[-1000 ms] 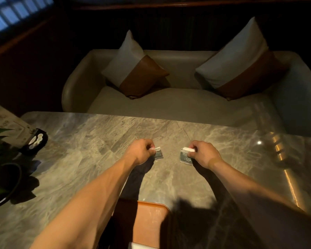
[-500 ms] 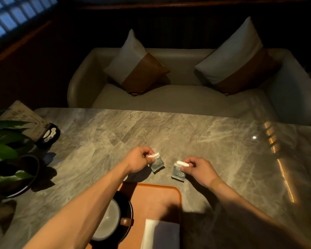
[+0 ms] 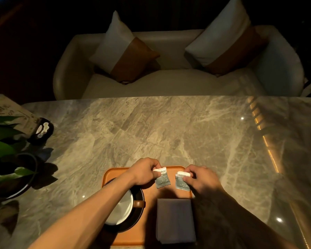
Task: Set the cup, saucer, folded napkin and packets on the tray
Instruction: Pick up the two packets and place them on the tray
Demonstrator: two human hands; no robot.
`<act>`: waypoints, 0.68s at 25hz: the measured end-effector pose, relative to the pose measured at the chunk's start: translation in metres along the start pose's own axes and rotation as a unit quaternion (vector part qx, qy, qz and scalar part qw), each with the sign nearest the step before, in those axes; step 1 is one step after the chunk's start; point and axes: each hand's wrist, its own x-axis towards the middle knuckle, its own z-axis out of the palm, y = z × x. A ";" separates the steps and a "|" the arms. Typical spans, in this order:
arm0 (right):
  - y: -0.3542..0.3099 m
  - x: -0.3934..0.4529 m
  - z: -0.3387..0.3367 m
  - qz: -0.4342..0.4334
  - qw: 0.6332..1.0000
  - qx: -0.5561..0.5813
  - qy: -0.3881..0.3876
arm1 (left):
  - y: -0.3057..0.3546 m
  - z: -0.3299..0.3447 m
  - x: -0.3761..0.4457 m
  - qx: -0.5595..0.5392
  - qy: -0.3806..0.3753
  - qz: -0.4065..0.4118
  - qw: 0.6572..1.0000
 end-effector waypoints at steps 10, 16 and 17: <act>-0.002 0.002 0.030 -0.048 0.981 -0.150 0.111 | 0.005 0.027 0.002 0.309 0.109 0.079 0.942; 0.001 -0.004 0.031 -0.124 0.966 -0.122 0.192 | -0.001 0.037 0.001 0.348 0.170 0.108 0.916; 0.000 -0.005 0.029 -0.141 0.965 -0.119 0.188 | -0.003 0.036 -0.001 0.341 0.166 0.121 0.917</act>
